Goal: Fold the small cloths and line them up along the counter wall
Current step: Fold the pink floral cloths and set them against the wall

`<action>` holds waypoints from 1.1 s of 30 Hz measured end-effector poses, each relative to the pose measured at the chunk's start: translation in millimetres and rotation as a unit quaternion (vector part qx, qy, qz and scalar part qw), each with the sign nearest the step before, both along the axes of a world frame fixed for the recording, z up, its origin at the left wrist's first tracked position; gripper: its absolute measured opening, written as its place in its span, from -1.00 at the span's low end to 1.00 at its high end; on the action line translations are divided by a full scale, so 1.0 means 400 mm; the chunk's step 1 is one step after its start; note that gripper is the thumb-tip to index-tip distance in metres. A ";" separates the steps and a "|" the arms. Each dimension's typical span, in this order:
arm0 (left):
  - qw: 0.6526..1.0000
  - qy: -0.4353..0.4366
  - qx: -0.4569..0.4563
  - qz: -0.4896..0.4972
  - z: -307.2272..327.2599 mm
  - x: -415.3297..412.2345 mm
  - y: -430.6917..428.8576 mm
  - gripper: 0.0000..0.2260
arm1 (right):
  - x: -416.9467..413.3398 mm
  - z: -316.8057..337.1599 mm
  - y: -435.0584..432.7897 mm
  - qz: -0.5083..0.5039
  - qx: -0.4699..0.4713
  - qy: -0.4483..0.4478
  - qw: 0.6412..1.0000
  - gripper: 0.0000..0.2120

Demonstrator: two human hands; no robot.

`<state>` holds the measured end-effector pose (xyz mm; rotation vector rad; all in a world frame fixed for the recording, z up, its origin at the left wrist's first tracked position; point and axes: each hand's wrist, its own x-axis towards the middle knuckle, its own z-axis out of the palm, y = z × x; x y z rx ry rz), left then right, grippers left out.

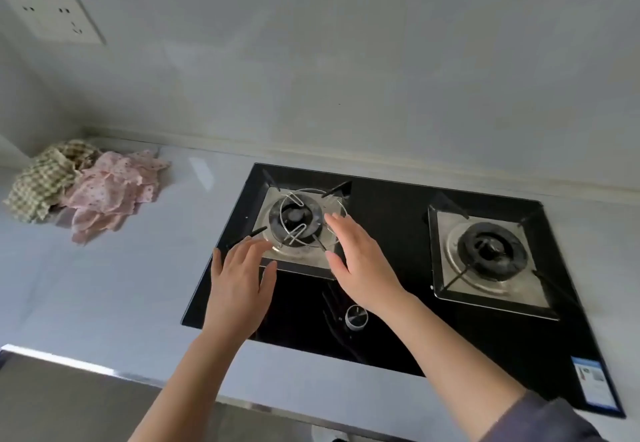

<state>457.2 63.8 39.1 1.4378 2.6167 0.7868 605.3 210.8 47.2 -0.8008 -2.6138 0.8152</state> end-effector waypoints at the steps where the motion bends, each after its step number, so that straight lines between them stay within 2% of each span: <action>1: 1.000 0.000 0.000 0.013 -0.007 -0.047 -0.017 -0.78 | -0.051 -0.003 -0.008 0.009 -0.003 0.005 1.000 -0.47; 9: 0.997 0.021 -0.026 0.069 -0.073 -0.517 -0.201 -0.78 | -0.491 -0.063 -0.130 0.062 -0.003 -0.018 0.998 -0.48; 11: 0.997 0.038 -0.036 0.059 -0.098 -0.651 -0.231 -0.80 | -0.622 -0.087 -0.166 0.068 -0.005 -0.026 0.997 -0.48; 17: 0.994 0.081 -0.079 0.004 -0.189 -0.971 -0.224 -0.63 | -0.990 -0.191 -0.222 0.053 -0.025 -0.061 0.996 -0.52; 20: 0.989 0.125 -0.069 -0.026 -0.234 -1.071 -0.182 -0.62 | -1.138 -0.254 -0.218 0.023 -0.018 -0.025 0.999 -0.58; 22: 0.987 0.141 -0.075 -0.031 -0.275 -1.118 -0.154 -0.54 | -1.217 -0.288 -0.204 -0.008 -0.025 0.033 0.999 -0.57; 25: 0.986 0.143 -0.074 -0.041 -0.346 -1.164 -0.131 -0.53 | -1.311 -0.330 -0.170 -0.059 -0.108 0.118 0.985 -0.55; 26: 0.986 0.142 -0.075 -0.042 -0.366 -1.172 -0.130 -0.53 | -1.335 -0.347 -0.157 -0.070 -0.116 0.127 0.983 -0.58; 29: 0.984 0.167 -0.054 -0.035 -0.409 -1.188 -0.132 -0.54 | -1.379 -0.388 -0.128 -0.105 -0.063 0.116 0.986 -0.83; 33: 0.983 0.180 0.009 -0.038 -0.424 -1.200 -0.143 -0.59 | -1.370 -0.380 -0.128 -0.140 -0.076 0.173 0.972 -0.83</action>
